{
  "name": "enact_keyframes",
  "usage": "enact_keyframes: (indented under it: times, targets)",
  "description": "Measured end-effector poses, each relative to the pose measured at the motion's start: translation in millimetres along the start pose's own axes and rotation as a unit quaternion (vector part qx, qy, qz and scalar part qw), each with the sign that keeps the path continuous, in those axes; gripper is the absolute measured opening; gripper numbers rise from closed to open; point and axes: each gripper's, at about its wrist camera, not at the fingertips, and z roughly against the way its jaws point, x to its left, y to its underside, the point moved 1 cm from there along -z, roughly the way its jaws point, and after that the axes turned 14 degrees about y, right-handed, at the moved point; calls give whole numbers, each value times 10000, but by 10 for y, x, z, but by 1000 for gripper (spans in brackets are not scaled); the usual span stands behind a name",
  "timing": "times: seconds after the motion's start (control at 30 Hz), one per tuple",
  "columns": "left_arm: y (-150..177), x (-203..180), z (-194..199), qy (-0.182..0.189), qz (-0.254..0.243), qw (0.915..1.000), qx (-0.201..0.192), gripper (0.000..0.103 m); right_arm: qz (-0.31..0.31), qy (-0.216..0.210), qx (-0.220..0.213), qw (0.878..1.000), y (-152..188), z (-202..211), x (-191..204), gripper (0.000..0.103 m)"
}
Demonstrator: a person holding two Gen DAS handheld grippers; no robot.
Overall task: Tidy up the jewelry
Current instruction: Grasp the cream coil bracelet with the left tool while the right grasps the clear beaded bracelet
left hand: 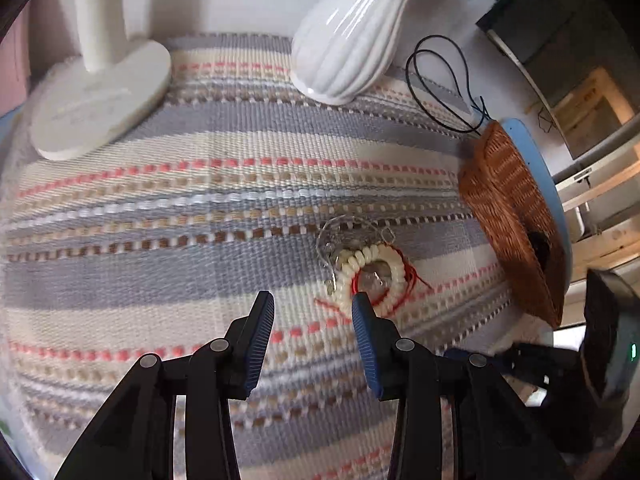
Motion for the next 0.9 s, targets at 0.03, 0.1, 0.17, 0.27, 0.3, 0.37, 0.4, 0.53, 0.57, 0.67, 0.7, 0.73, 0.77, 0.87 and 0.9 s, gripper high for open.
enact_keyframes:
  times: [0.03,0.1,0.17,0.27,0.3,0.37,0.4,0.53,0.57,0.67,0.7,0.73,0.77,0.87,0.9]
  targets:
    - [-9,8,-28,69,9,10000,-5,41,36,100,-34,9999,9,-12,9,36]
    - [-20,-8,-101,182,-30,9998,29,39,109,293,-115,9994,38,-39,36,36]
    - [-28,-35,-188,133,-106,9998,117,32,126,403,-163,9990,71,-60,41,36]
    - [-33,-43,-281,82,-160,9996,222,26,107,458,-134,9988,106,-113,42,36]
    - [-30,-39,-314,110,-153,9995,252,25,111,467,-154,9987,115,-120,44,36]
    - [-36,-52,-334,133,-176,9995,203,25,152,512,-207,9984,125,-122,34,36]
    - [-51,-51,-338,143,-167,9996,202,25,192,565,-236,9979,132,-128,50,36]
    - [-73,-103,-383,117,-181,9996,186,25,632,1035,-404,9918,185,-213,323,36]
    - [-70,-130,-398,94,-204,9996,178,25,773,1188,-448,9889,205,-233,381,36]
    - [-106,-220,-515,53,-227,9996,185,20,872,1355,-526,9855,263,-248,466,33]
    - [-110,-243,-536,32,-236,9996,166,18,848,1330,-530,9861,271,-249,466,23]
    - [-115,-263,-557,-15,-253,9996,146,13,829,1333,-540,9861,285,-244,468,18]
    - [-116,-272,-563,-34,-263,9996,130,12,819,1344,-533,9861,288,-231,461,12]
    - [-122,-274,-591,-69,-161,9998,54,11,781,1285,-505,9873,323,-217,413,11]
    - [-124,-279,-594,-86,-110,9999,34,10,735,1256,-493,9881,338,-211,381,10]
